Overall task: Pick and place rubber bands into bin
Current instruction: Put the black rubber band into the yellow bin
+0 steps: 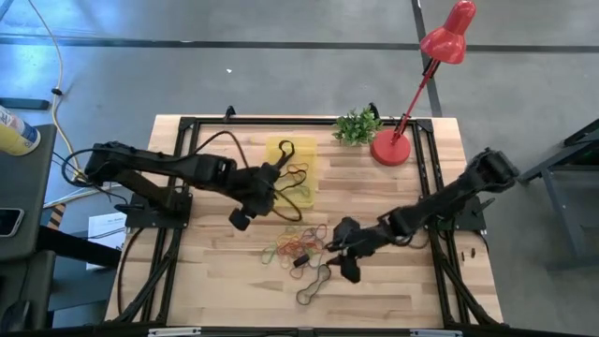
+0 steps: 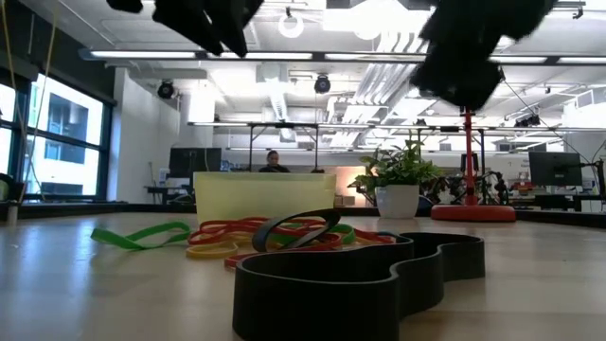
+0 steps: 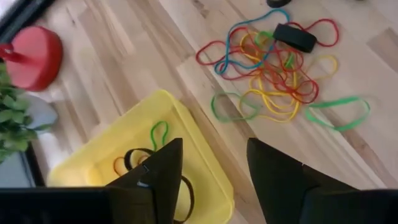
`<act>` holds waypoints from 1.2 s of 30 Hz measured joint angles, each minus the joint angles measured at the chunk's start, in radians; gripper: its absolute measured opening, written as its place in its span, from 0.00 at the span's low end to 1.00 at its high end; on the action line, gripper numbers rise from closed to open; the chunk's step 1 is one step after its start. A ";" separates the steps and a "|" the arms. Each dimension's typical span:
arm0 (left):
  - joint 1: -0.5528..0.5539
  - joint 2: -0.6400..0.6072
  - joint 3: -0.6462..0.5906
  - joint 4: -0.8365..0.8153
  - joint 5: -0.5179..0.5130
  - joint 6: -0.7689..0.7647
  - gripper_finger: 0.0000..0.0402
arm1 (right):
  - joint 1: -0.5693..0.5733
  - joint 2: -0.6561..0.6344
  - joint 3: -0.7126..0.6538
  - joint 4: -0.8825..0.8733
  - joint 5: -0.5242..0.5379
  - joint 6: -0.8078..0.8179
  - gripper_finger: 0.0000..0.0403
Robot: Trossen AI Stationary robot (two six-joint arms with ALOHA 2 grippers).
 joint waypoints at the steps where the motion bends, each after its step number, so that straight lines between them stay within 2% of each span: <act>1: -0.014 -0.006 0.000 0.001 -0.012 -0.008 0.40 | 0.004 0.032 0.000 0.024 0.000 0.007 0.44; 7: -0.070 -0.031 0.000 -0.051 -0.035 -0.053 0.38 | 0.019 0.195 0.036 0.060 0.004 0.049 0.44; 14: -0.120 -0.045 0.001 -0.127 -0.104 -0.098 0.39 | 0.033 0.283 0.090 -0.003 0.056 0.061 0.44; 20: -0.140 -0.061 0.000 -0.152 -0.138 -0.123 0.39 | 0.033 0.293 0.106 -0.108 0.067 0.067 0.44; 29: -0.137 -0.071 0.000 -0.149 -0.182 -0.152 0.39 | 0.038 0.300 0.107 -0.113 0.024 0.035 0.44; 36: -0.137 -0.071 0.000 -0.148 -0.192 -0.161 0.39 | 0.041 0.303 0.106 -0.119 0.059 0.033 0.44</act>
